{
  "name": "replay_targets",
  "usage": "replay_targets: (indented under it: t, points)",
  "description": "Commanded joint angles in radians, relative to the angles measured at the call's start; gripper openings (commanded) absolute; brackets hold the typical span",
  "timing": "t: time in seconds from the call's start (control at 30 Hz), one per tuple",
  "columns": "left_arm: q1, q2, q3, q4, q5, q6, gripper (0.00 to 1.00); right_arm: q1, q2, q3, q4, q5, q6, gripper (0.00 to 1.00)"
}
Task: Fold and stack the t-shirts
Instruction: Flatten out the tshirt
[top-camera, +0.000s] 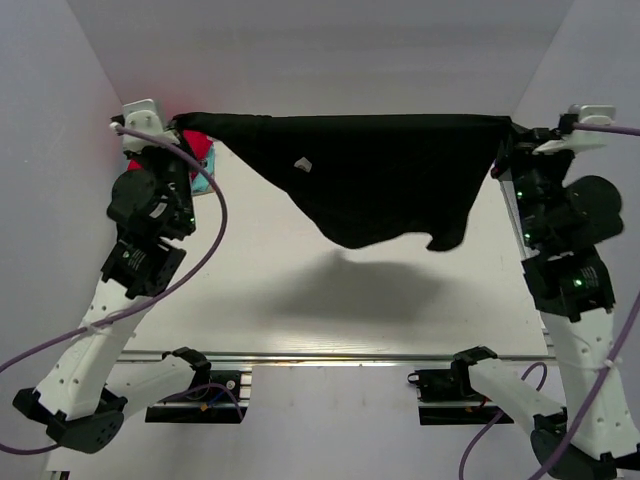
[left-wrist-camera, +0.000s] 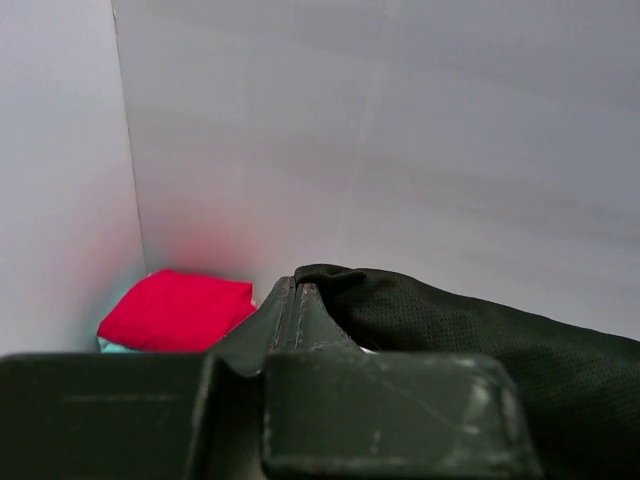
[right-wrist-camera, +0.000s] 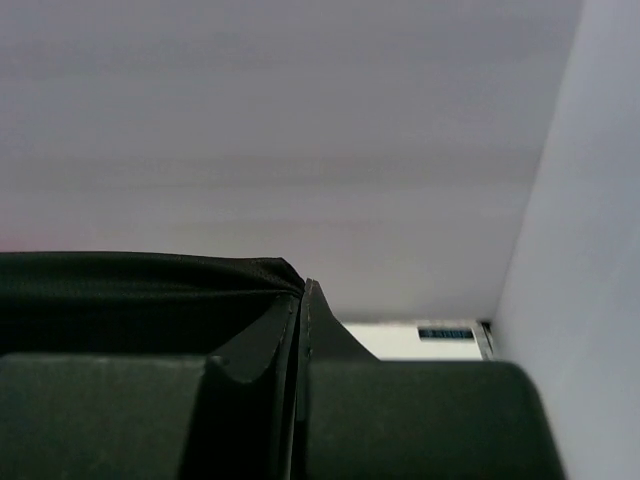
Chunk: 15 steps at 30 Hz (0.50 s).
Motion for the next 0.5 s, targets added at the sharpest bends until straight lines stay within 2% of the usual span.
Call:
replay_targets:
  t: [0.0, 0.17, 0.37, 0.47]
  points:
    - [0.02, -0.083, 0.073, -0.004, -0.063, 0.043, 0.0, -0.021, -0.046, 0.113, -0.014, -0.037, -0.047, 0.0]
    - [0.02, -0.141, 0.137, -0.038, -0.029, 0.053, 0.0, -0.018, -0.104, 0.153, -0.036, -0.116, -0.053, 0.0]
    - [0.02, -0.19, 0.172, -0.088, 0.081, 0.042, 0.0, -0.021, -0.161, 0.166, -0.065, -0.269, -0.032, 0.0]
    - [0.02, -0.218, 0.182, -0.116, 0.149, 0.021, 0.0, -0.021, -0.179, 0.147, -0.06, -0.292, -0.017, 0.0]
